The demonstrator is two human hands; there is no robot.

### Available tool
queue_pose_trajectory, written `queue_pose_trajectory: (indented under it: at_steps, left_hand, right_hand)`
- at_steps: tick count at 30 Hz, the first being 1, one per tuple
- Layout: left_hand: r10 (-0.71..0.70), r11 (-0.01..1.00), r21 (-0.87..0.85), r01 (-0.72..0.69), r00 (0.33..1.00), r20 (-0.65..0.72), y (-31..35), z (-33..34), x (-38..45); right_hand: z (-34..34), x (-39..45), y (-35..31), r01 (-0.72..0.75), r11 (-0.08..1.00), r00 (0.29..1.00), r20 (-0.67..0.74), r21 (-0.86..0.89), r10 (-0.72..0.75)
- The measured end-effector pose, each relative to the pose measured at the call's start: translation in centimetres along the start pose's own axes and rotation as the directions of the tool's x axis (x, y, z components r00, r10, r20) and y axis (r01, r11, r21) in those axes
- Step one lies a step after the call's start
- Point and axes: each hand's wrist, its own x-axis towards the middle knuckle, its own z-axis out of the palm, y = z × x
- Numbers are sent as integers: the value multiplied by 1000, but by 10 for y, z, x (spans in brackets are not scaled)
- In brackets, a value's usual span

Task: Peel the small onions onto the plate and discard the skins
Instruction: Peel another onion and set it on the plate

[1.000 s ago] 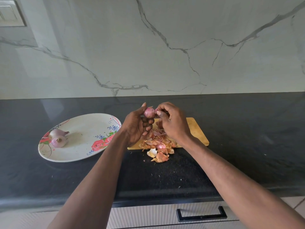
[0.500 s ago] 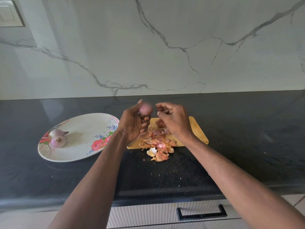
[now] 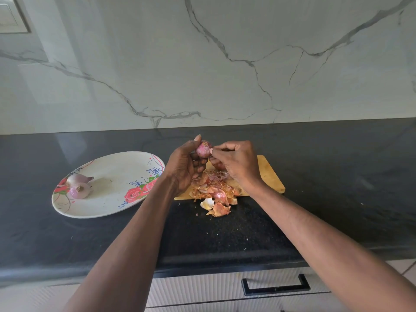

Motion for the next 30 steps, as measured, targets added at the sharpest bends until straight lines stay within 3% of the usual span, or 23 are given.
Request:
queue_pose_trajectory:
  at_steps: [13,24,30]
  left_hand:
    - [-84,995,-43,86,996,42,-2,-1,-1]
    - [-102,993,-62,105,994,45,-1,-1,-2]
    - [-109,993,-43,111,993,46,-1,2,-4]
  right_hand:
    - [0,-3,-5,-43,998,999,-26,45,45]
    - [2,-5,-2,50,998,998,-31,-45,-52]
    - [4,-3,-1,-18,1000,998,-55,-24,17]
